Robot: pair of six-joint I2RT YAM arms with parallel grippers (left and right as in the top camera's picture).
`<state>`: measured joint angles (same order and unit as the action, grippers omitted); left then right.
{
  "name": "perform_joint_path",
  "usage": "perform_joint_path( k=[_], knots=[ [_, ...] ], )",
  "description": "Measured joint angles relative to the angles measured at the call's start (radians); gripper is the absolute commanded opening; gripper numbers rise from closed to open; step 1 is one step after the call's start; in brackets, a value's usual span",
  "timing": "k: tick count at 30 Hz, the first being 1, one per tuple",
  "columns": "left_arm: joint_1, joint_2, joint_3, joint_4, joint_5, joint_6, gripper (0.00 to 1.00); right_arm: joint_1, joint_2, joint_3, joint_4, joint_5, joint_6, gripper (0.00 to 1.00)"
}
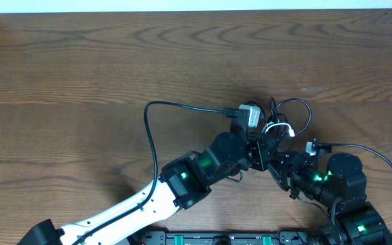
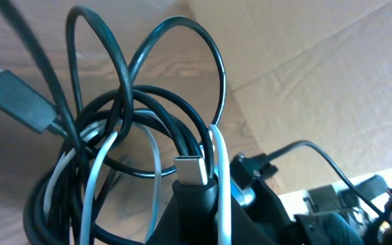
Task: Untangle cables
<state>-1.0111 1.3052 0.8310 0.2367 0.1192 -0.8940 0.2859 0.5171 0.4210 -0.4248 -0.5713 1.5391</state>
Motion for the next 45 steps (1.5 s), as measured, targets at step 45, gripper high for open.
perform_joint_path(
  k=[45],
  knots=[
    [0.182, -0.005, 0.0, -0.364, 0.105, 0.284, 0.08, 0.0, -0.002, 0.001, -0.043, 0.363, -0.492, 0.02]
  ],
)
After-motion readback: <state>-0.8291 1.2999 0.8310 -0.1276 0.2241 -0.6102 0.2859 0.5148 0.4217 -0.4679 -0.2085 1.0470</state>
